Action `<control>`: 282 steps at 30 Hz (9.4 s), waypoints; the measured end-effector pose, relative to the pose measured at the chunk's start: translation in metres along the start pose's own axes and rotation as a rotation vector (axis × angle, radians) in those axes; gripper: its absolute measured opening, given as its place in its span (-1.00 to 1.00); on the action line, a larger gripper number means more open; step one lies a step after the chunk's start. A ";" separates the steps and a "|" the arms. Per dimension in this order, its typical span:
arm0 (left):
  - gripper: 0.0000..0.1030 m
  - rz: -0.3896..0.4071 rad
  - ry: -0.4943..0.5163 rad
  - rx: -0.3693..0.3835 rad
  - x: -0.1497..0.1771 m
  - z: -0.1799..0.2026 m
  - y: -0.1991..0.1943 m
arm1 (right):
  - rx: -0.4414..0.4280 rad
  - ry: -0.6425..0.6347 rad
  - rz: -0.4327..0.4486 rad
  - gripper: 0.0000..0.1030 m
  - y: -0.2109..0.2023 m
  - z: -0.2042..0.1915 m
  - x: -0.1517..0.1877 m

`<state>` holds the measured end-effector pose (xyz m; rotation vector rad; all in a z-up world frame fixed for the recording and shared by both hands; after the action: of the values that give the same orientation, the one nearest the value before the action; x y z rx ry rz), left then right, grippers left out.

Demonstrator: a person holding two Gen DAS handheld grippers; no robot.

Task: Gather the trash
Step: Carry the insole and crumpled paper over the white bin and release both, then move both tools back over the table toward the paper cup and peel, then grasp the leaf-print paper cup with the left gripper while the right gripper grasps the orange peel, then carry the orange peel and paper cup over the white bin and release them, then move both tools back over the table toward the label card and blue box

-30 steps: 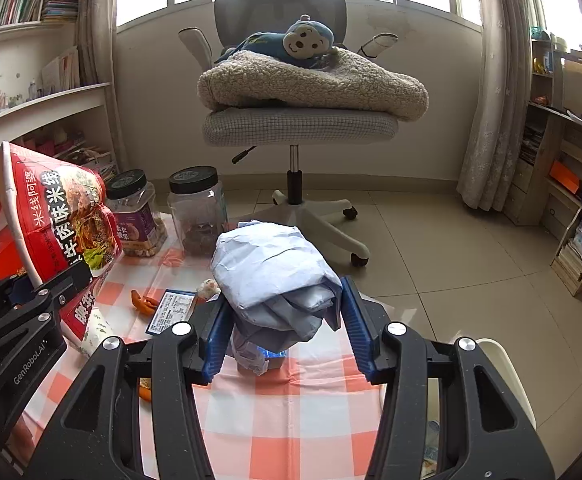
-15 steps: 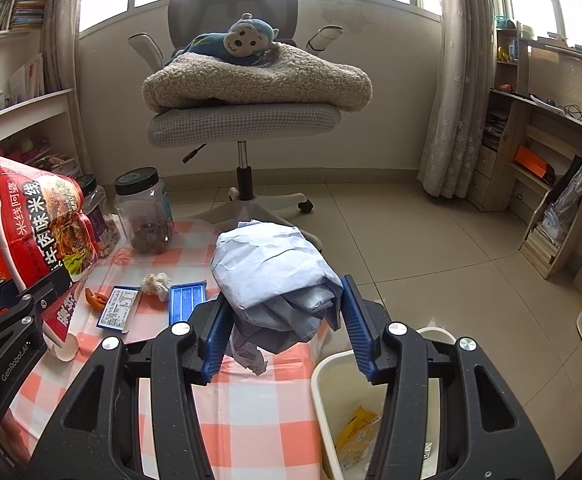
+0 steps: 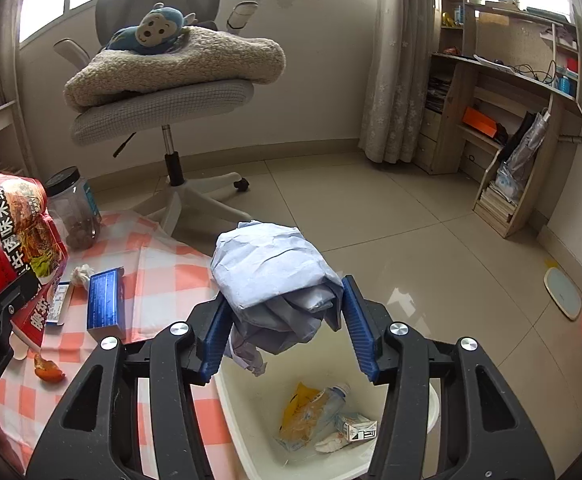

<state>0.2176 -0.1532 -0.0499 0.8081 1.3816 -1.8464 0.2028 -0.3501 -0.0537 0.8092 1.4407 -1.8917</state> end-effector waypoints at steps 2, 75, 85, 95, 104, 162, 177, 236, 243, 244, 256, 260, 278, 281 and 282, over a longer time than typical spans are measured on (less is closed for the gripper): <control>-0.45 -0.009 0.012 0.031 0.004 0.018 0.002 | 0.014 0.025 -0.014 -0.01 0.001 0.015 0.006; 0.55 0.075 -0.228 -0.248 -0.045 -0.140 -0.026 | -0.016 -0.020 0.155 0.86 -0.032 -0.124 -0.060; 0.59 -0.078 -0.439 -0.384 -0.020 -0.254 -0.015 | -0.095 -0.145 0.108 0.86 -0.010 -0.212 -0.056; 0.59 -0.358 -0.906 -0.382 0.045 -0.343 0.027 | -0.219 -0.359 0.029 0.86 0.010 -0.287 -0.034; 0.58 -0.467 -1.109 -0.298 0.073 -0.346 0.065 | -0.396 -0.593 -0.067 0.86 0.031 -0.335 0.011; 0.16 0.271 -0.174 -0.407 -0.084 -0.250 -0.088 | -0.513 -0.300 0.256 -0.65 -0.054 -0.318 -0.094; 0.16 0.271 -0.148 -0.313 -0.082 -0.190 -0.078 | -0.394 -0.241 0.306 -0.65 -0.066 -0.244 -0.103; 0.18 -0.051 0.146 0.145 0.050 0.117 0.014 | 0.067 0.164 0.005 0.05 -0.020 0.104 0.023; 0.21 -0.168 0.127 0.209 0.074 0.138 0.028 | 0.158 0.266 0.018 0.64 -0.031 0.147 0.036; 0.22 -0.180 0.125 0.217 0.077 0.140 0.029 | 0.166 0.274 0.018 0.67 -0.032 0.151 0.038; 0.42 -0.254 0.080 0.272 0.083 0.148 0.032 | 0.251 0.236 0.030 0.86 -0.039 0.159 0.040; 0.43 -0.226 0.057 0.260 0.072 0.141 0.027 | 0.282 0.199 0.021 0.86 -0.039 0.153 0.039; 0.58 -0.038 -0.069 0.042 -0.001 0.038 0.014 | 0.200 0.062 0.060 0.86 -0.032 0.057 -0.005; 0.65 -0.035 -0.091 0.004 -0.006 0.014 0.016 | 0.169 0.034 0.058 0.86 -0.026 0.033 -0.013; 0.65 -0.038 -0.095 -0.013 -0.008 0.006 0.018 | 0.159 0.028 0.056 0.86 -0.024 0.025 -0.016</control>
<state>0.2357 -0.1614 -0.0518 0.6831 1.3559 -1.8787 0.1913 -0.3674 -0.0212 0.9438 1.2820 -1.9781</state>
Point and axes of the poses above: each gripper's, at about its wrist camera, not at the fingertips, and y roughly the way its jaws point, z to its right, x to its underside, the point moved 10 cm from there along y, roughly the way its jaws point, and after that the axes turned 15 degrees about -y, right-handed, at the moved point
